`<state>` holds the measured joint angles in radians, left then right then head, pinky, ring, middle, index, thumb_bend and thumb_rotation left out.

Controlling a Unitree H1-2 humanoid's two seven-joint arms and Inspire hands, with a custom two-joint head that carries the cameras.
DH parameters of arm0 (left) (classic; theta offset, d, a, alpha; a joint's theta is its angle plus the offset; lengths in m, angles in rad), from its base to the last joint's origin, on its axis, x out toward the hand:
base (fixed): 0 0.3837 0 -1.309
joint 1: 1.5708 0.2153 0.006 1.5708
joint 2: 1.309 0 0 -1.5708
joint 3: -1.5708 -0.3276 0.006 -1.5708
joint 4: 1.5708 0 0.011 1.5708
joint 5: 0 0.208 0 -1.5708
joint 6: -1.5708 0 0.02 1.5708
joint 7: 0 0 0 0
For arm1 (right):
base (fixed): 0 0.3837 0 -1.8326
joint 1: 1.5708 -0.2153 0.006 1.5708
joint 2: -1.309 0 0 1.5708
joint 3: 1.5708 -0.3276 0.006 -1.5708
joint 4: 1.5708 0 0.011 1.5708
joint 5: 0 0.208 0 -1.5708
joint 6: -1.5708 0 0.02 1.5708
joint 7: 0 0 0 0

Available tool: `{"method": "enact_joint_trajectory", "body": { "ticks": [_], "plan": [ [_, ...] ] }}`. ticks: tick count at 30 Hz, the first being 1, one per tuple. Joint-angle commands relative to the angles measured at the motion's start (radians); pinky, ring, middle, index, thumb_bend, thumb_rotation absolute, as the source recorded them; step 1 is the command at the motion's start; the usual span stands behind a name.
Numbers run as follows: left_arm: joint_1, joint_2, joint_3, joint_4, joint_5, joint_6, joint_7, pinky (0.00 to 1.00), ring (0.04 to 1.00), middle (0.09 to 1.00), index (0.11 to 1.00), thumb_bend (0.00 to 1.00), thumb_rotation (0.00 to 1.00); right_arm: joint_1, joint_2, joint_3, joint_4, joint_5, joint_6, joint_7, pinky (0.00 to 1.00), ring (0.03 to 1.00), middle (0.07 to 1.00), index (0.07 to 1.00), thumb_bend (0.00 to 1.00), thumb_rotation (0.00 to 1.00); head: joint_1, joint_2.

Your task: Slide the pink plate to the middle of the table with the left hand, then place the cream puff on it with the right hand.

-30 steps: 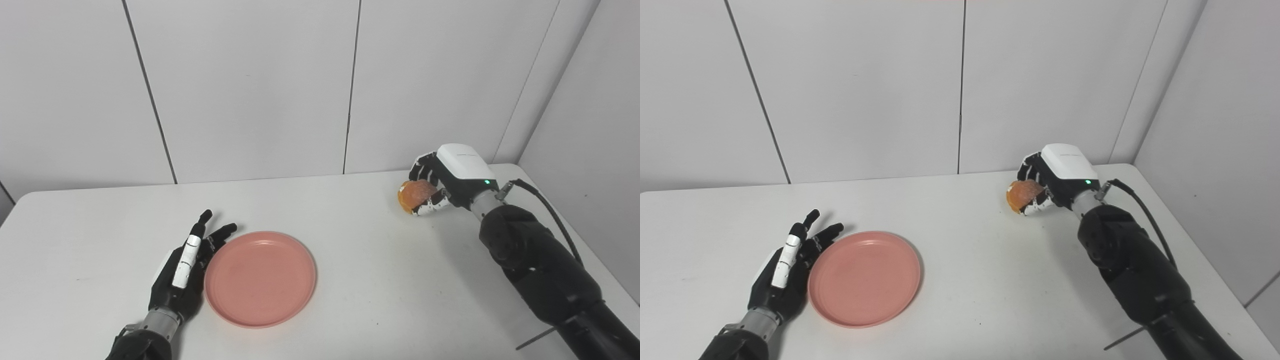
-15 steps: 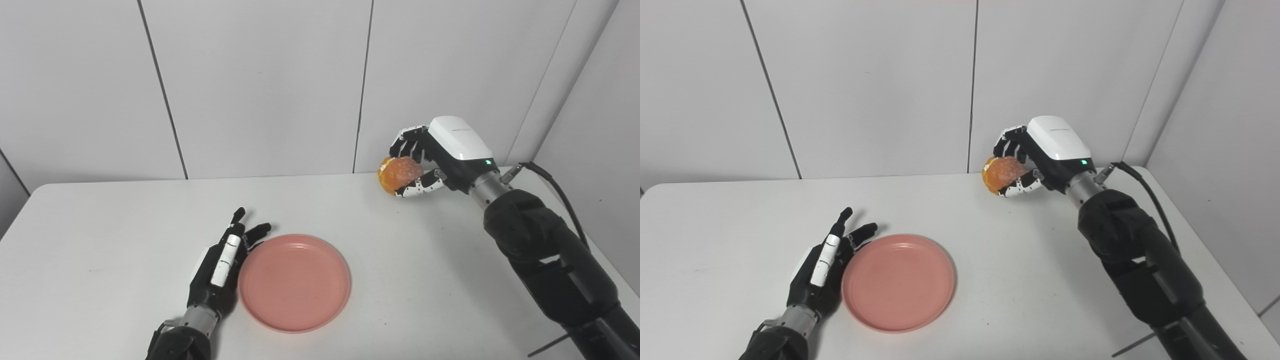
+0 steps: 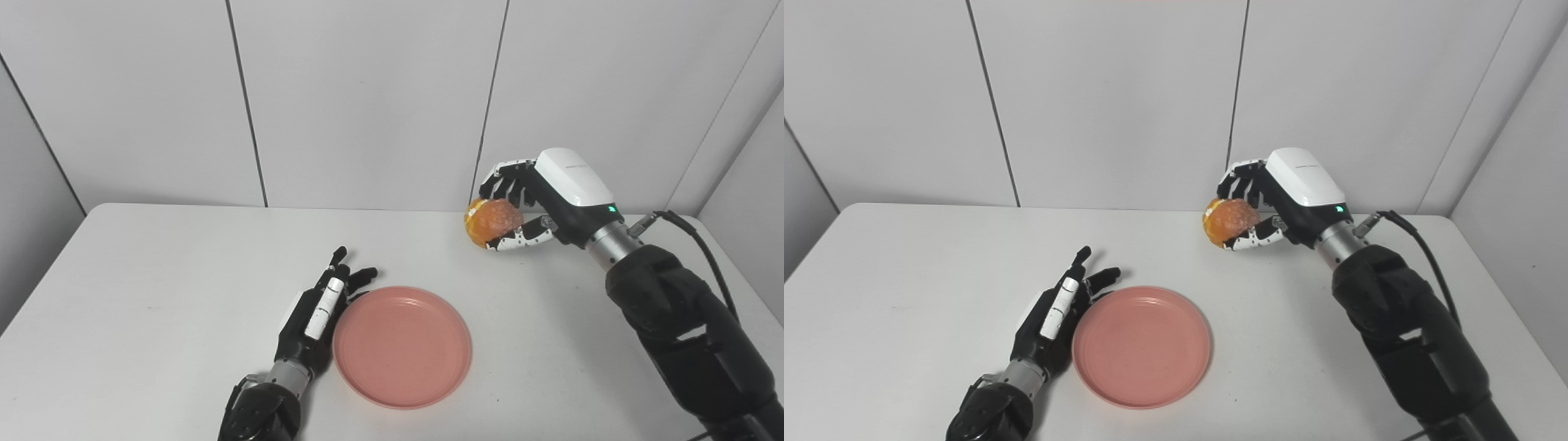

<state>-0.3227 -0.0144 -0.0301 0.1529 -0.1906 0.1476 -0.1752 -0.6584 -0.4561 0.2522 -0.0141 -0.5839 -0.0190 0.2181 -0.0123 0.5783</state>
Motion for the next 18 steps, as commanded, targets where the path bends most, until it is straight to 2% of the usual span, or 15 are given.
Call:
{"method": "enact_joint_trajectory", "body": {
  "ticks": [1,6,12,18],
  "plan": [
    [-0.006,-0.011,-0.003,-0.002,0.008,-0.005,0.01,0.82,0.885,0.771,0.983,0.88,0.78,-0.052,-0.014,-0.015,-0.039,0.015,-0.057,-0.003,0.35,0.409,0.455,0.509,0.53,0.0,0.002,0.0],
    [-0.005,-0.018,-0.004,0.005,0.01,-0.004,0.012,0.82,0.889,0.768,0.988,0.89,0.78,-0.056,0.002,-0.008,-0.079,0.028,-0.043,0.045,0.35,0.413,0.456,0.509,0.53,0.0,0.023,-0.008],
    [-0.007,-0.021,-0.006,0.014,0.012,-0.011,0.016,0.82,0.886,0.773,0.983,0.88,0.78,-0.075,0.013,0.017,-0.048,0.06,-0.091,0.09,0.37,0.432,0.468,0.497,0.53,0.0,0.025,-0.008],
    [-0.012,-0.024,-0.007,0.018,0.014,-0.009,0.021,0.81,0.885,0.774,0.982,0.88,0.78,-0.08,0.043,0.083,-0.044,0.044,-0.075,0.172,0.37,0.431,0.473,0.496,0.53,0.0,0.023,-0.006]
  ]
}}
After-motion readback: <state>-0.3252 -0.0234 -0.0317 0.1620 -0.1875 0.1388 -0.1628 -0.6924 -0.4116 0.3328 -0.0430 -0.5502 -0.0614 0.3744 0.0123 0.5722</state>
